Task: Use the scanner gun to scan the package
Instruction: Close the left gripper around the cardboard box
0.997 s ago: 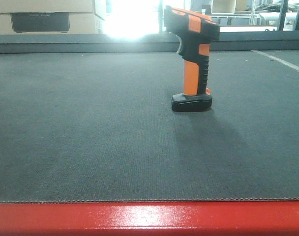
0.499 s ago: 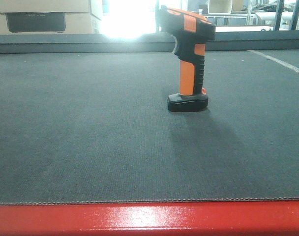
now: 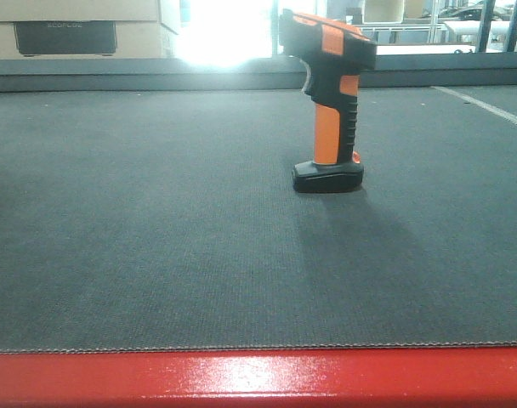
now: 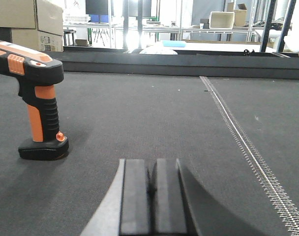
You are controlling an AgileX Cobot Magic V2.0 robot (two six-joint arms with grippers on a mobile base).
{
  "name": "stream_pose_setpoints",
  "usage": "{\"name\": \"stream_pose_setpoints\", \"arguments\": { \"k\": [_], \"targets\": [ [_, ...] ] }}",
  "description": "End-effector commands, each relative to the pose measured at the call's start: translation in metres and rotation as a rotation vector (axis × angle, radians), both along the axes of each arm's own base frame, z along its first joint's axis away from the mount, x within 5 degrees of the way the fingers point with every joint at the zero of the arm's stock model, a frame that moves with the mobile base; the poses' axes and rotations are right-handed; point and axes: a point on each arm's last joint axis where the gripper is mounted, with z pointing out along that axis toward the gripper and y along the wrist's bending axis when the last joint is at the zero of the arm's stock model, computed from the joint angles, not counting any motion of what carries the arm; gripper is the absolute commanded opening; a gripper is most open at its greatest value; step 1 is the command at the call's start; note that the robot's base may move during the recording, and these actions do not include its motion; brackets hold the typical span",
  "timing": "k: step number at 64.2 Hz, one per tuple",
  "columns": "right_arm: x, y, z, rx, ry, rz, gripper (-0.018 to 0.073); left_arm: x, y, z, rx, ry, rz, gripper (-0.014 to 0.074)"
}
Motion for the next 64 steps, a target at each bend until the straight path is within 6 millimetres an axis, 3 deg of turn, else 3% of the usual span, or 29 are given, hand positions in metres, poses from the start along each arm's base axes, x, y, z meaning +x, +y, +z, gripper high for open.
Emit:
{"name": "stream_pose_setpoints", "arguments": {
  "k": [1, 10, 21, 38, 64],
  "targets": [
    [0.0, -0.001, 0.003, -0.006, -0.031, -0.009, -0.016, 0.025, 0.008, 0.007, 0.019, 0.059, 0.006, 0.0558],
    [0.0, -0.001, 0.003, -0.001, -0.032, -0.009, -0.016, 0.055, 0.036, 0.009, -0.018, 0.181, 0.001, 0.0558],
    [0.0, -0.001, 0.003, 0.001, -0.032, -0.008, -0.016, 0.081, 0.072, -0.004, -0.024, 0.271, -0.019, 0.0558],
    [0.0, -0.001, 0.003, 0.001, -0.032, -0.008, -0.016, 0.115, 0.088, -0.044, 0.009, 0.395, -0.056, 0.0558],
    [0.0, -0.001, 0.003, 0.001, -0.032, -0.008, -0.016, 0.146, 0.099, -0.084, -0.027, 0.47, -0.05, 0.0558]
  ]
}}
